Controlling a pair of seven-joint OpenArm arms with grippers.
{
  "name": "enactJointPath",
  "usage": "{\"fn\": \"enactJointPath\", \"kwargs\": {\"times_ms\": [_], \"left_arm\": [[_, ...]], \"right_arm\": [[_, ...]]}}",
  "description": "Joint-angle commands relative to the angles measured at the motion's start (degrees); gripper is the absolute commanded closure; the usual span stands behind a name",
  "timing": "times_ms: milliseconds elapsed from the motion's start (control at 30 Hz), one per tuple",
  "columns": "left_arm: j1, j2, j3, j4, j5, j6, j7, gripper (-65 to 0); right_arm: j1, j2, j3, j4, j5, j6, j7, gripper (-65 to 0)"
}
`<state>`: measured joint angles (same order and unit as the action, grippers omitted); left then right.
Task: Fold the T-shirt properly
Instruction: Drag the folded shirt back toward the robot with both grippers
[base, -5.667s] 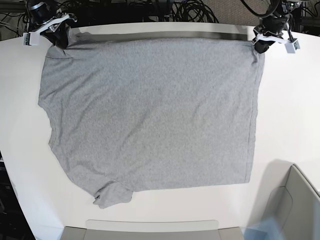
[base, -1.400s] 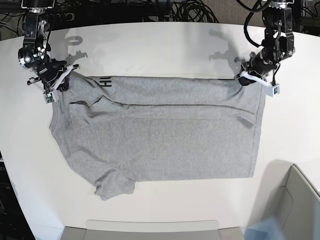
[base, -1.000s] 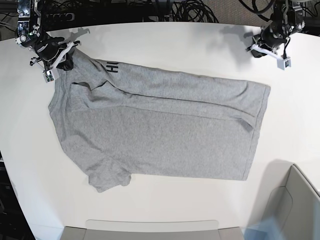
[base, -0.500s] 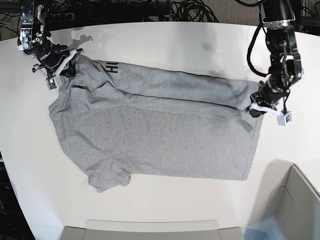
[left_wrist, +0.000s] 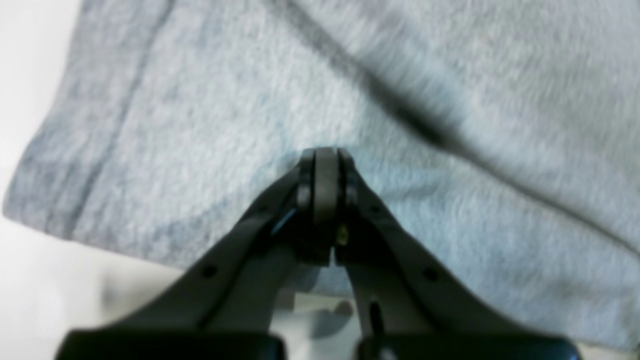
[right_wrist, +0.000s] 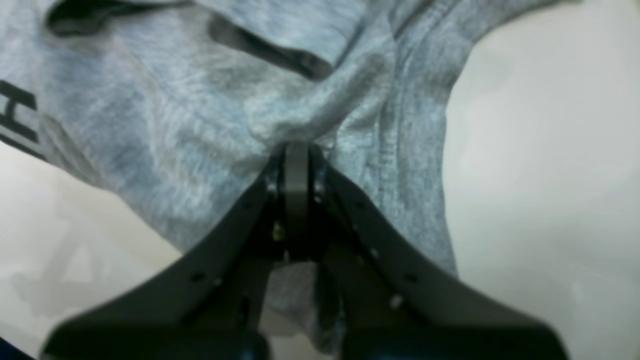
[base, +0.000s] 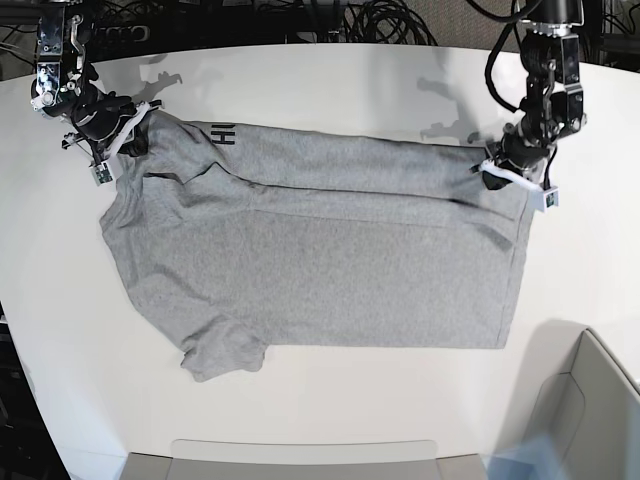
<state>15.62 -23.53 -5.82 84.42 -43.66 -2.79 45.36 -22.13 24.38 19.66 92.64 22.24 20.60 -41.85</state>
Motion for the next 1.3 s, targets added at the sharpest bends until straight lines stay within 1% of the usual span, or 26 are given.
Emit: {"fn": "enactJointPath", "kwargs": {"times_ms": [0,67,167,267,333,400,467,567,633,700,833,933,967,1133,1200,1267], "left_arm": [[3.59,-0.78,0.33,-1.04,3.53,2.83,6.99,0.0],[6.84,-2.36,0.33,-0.95,2.82,2.83,6.99,0.0],[11.33,-2.54,0.24,0.54,1.15,2.83,6.99,0.0],[15.81,-2.54,0.07,5.64,1.07,2.83,6.99,0.0],[19.06,-2.54,-1.52,8.37,0.98,2.83,6.99,0.0],[21.44,-2.45,-3.01,9.51,0.98,2.83,6.99,0.0],[23.37,-2.45,-4.42,10.3,0.98,2.83,6.99,0.0],[25.39,-2.45,-6.88,11.36,0.98,2.83,6.99,0.0],[26.1,-2.45,-8.46,12.15,0.98,2.83,6.99,0.0],[26.19,-2.45,-9.78,12.68,0.98,2.83,6.99,0.0],[25.48,-2.45,-12.59,12.76,0.98,2.83,6.99,0.0],[22.05,-2.54,-14.26,15.84,0.98,2.83,7.08,0.0],[21.17,-2.54,-14.88,17.07,0.98,2.83,7.69,0.0],[18.27,-2.36,-20.5,23.14,0.98,2.83,14.81,0.0],[16.78,-2.36,-22.0,24.37,0.98,2.83,15.95,0.0],[15.2,-2.36,-23.05,24.54,0.98,2.83,16.13,0.0]], "right_arm": [[-0.42,1.16,0.16,0.24,-1.27,-0.16,-1.98,0.0],[-0.42,1.33,0.16,0.33,-1.27,-0.16,-1.98,0.0],[-0.51,1.42,0.16,0.68,-1.27,-0.16,-2.24,0.0],[-1.3,1.42,0.08,0.68,-1.27,0.02,-2.24,0.0],[-2.79,1.42,0.08,0.77,-1.27,2.13,-2.24,0.0],[-4.11,1.42,0.08,0.77,-1.27,5.64,-2.24,0.0],[-5.87,1.42,0.34,0.77,-1.45,8.19,-2.24,0.0],[-7.54,1.51,0.52,0.77,-1.54,8.45,-2.24,0.0],[-8.77,2.65,0.52,1.12,-1.27,8.45,-2.15,0.0],[-10.27,3.09,0.52,2.61,-1.27,8.45,-2.15,0.0],[-11.76,2.83,1.66,7.01,-1.27,8.37,-2.15,0.0],[-10.44,0.45,3.94,9.56,-1.36,8.37,-2.24,0.0],[-9.65,-0.34,5.17,10.7,-1.62,8.37,-2.24,0.0],[-6.92,-3.41,11.15,15.36,-1.62,8.37,-2.33,0.0],[-5.52,-4.21,12.56,17.12,-1.62,8.37,-2.33,0.0],[-3.5,-4.21,12.82,17.73,-1.62,8.45,-2.33,0.0]]}}
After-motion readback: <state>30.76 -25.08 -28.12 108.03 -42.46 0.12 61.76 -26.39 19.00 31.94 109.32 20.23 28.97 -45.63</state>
